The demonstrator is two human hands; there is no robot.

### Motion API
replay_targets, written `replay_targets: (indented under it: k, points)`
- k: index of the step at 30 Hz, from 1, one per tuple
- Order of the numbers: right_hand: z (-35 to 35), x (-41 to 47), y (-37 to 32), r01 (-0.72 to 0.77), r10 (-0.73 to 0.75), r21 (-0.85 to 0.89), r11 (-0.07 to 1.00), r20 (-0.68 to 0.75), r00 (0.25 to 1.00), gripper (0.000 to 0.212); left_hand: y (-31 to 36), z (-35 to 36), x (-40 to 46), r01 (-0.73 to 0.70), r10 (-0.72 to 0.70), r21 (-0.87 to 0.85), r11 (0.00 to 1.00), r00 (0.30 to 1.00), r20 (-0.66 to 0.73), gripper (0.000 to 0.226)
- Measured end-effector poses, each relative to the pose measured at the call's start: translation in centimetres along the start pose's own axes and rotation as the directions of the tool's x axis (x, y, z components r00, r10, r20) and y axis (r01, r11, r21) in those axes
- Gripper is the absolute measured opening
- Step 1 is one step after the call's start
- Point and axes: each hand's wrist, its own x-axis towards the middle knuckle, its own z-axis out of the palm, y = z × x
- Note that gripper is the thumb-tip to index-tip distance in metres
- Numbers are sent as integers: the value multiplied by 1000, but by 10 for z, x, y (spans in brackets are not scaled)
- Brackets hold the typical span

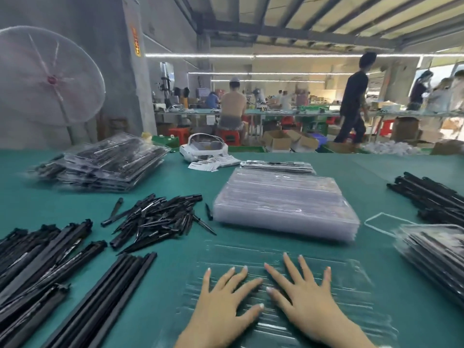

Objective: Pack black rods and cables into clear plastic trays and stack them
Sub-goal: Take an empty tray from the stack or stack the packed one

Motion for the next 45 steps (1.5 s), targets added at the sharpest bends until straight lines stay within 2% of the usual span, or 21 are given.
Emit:
replay_targets:
  k: [3,8,12,14,16,20,22,25,27,29,32,34,36,37,38,39,40,41,43,44,45]
  points:
    - [5,4,2,24,-23,-14,1000,23,999,58,6,-6,-1,17,-17,-7,1000,1000,10,54]
    - [-3,14,11,90,-90,-20,996,8,996,48,23,-4,-1,112,-111,25,993,994,-22,55]
    - [-1,16,11,117,-117,-13,993,-29,993,53,11,-14,-5,114,-136,-162,980,982,-131,53]
    - [-2,21,12,122,-122,-8,992,-31,992,54,-8,-30,-4,257,-320,-220,941,888,-330,48]
    - [-4,25,11,127,-127,-15,992,-18,992,58,-34,-49,-6,461,-471,-145,875,746,-470,37]
    - [-5,25,9,130,-130,-36,991,9,991,59,-80,-66,-26,717,-651,58,695,661,-372,34]
    - [-7,23,8,130,-130,-28,991,-15,991,56,-90,-60,-34,718,-655,111,687,678,-333,38]
    - [-6,17,7,124,-123,0,992,-63,990,55,-96,-53,-37,651,-559,189,735,740,-374,35]
    - [-3,15,7,153,-144,44,987,-156,977,56,-102,-52,-35,616,-505,248,748,770,-389,32]
    - [-4,13,5,234,-184,114,966,-334,924,52,-108,-58,-32,603,-495,264,752,783,-378,22]
    - [-8,11,6,351,-201,157,923,-580,789,34,-105,-82,-34,587,-492,230,777,793,-360,19]
    - [-17,8,7,379,-192,169,910,-639,745,30,-93,-109,-35,555,-499,73,829,791,-353,23]
    - [-29,5,7,423,-229,132,897,-679,697,26,-77,-134,-33,430,-496,-250,867,784,-372,25]
    - [-33,3,7,452,-253,111,885,-700,668,24,-65,-145,-31,315,-504,-471,824,788,-355,25]
    - [-35,0,8,487,-263,125,864,-714,649,23,-52,-154,-27,145,-506,-708,691,797,-330,26]
    - [-39,-5,9,524,-235,209,826,-717,656,21,-39,-159,-23,-44,-501,-887,460,812,-300,27]
    - [-44,-11,7,548,-176,372,749,-686,706,21,-27,-162,-18,-205,-491,-958,202,825,-280,27]
    - [-51,-17,4,524,-118,577,626,-595,795,26,-16,-161,-11,-325,-501,-946,-13,820,-275,26]
    - [-65,-26,0,292,-157,903,316,-254,954,61,5,-148,2,-450,-574,-854,-262,784,-237,23]
    - [-71,-28,1,98,-238,972,213,-46,970,83,12,-136,7,-481,-608,-812,-332,767,-206,21]
    - [-77,-31,3,-48,-333,986,160,99,938,99,18,-122,10,-502,-634,-772,-391,755,-169,21]
